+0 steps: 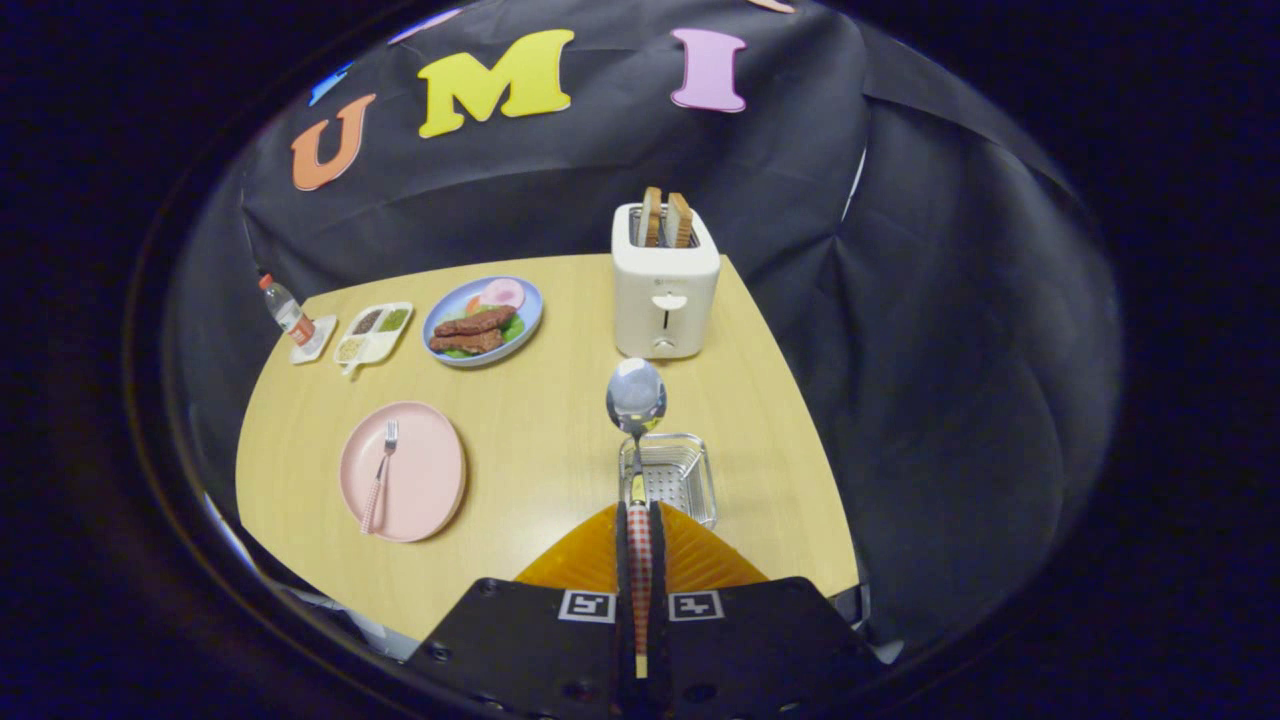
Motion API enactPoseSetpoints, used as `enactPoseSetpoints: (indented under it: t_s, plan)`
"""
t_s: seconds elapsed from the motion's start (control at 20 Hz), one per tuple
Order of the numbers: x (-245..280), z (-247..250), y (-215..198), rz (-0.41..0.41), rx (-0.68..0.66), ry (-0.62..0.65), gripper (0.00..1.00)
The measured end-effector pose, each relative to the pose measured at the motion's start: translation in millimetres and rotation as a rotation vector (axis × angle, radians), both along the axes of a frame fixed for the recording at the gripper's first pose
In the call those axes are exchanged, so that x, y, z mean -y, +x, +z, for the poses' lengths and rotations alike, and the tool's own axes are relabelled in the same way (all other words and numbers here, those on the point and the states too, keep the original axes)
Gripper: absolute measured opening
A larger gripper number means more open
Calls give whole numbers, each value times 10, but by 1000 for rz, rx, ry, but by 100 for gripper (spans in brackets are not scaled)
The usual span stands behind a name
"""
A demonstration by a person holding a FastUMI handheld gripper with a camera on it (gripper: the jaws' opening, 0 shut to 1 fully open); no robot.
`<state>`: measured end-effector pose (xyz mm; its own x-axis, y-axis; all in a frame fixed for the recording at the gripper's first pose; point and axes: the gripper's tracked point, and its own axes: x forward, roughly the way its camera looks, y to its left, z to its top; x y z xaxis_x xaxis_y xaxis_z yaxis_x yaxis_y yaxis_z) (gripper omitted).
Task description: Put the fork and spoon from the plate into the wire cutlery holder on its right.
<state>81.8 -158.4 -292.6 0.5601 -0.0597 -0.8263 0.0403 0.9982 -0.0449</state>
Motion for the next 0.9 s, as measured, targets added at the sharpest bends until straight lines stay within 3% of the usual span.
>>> enactPoseSetpoints:
  t_s: [0.45, 0.9]
  plan:
    - [308, -260, -96, 2, -274, -6, 4]
    - [312, -518, -122, -45, -529, 71, 5]
